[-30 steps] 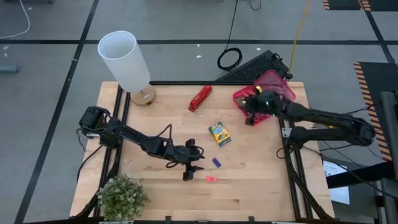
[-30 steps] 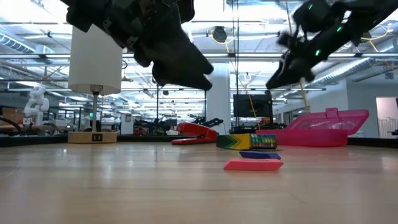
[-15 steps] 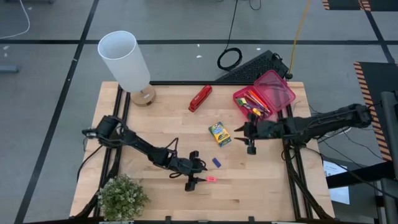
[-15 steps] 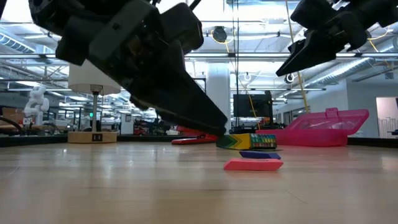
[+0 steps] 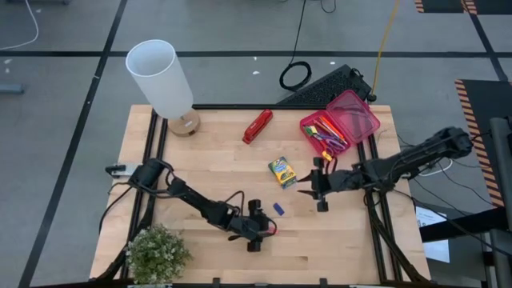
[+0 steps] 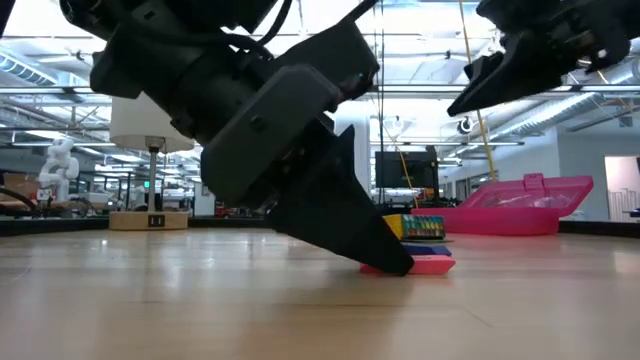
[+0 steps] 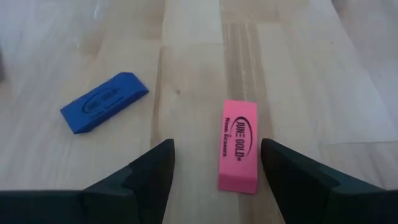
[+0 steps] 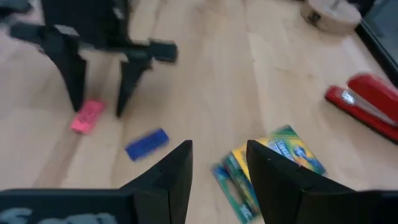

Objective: Pack school essentials
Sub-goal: Put the pink eraser into the pink supply box

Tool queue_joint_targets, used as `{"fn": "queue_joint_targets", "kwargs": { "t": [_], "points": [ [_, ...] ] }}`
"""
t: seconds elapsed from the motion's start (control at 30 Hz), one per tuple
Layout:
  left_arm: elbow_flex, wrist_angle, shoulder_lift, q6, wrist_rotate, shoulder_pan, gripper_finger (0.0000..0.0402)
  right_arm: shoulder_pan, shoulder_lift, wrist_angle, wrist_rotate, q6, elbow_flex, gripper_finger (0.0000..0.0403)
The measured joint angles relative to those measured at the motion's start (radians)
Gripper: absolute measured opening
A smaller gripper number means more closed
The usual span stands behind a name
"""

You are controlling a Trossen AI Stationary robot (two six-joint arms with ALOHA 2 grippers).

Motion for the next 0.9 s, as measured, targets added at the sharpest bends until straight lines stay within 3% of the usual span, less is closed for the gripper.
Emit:
{"fn": "queue_joint_targets", "kwargs": {
  "t": [0.2,0.57,0.9],
  "points": [
    [0.001,-0.029,0.000,-0.034,0.024,0.002,0.0229,0.051,0.017,0.054,0.006,0.014,0.002,0.0146],
    [0.000,-0.026,0.000,-0.029,0.024,-0.002,0.0113,0.114,0.022,0.061,0.053,0.014,0.002,0.0146],
    [-0.002,-0.013,0.001,-0.005,0.032,-0.002,0.0094,0.125,0.021,0.061,0.056,0.014,0.002,0.0146]
  ]
}}
